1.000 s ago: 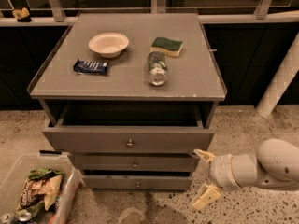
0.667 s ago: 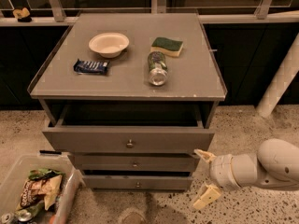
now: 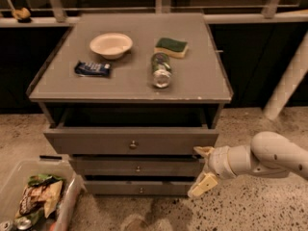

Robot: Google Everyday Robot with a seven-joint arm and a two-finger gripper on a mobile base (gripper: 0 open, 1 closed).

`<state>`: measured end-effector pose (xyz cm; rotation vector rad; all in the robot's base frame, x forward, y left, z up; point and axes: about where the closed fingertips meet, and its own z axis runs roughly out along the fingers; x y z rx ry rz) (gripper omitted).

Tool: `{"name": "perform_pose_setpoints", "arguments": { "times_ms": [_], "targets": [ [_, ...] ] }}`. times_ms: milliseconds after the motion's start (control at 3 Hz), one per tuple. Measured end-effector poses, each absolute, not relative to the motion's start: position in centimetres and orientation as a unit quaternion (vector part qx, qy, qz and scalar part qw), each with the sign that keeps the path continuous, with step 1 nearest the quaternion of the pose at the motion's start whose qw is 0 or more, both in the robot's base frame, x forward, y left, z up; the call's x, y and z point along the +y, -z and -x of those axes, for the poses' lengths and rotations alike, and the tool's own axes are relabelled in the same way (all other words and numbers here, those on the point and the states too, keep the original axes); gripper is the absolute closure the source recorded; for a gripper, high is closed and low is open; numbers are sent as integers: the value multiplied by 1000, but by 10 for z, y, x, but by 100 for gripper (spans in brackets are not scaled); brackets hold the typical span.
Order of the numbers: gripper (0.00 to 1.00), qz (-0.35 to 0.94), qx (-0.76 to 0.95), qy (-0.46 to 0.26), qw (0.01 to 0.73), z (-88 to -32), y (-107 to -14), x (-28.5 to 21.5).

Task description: Close top drawer

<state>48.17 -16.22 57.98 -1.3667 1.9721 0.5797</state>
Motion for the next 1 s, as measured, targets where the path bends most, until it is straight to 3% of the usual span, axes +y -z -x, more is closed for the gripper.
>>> {"name": "perform_pose_setpoints", "arguments": {
  "times_ms": [1000],
  "targets": [
    [0, 512, 758, -204, 350, -503, -583, -161]
  ]
}}
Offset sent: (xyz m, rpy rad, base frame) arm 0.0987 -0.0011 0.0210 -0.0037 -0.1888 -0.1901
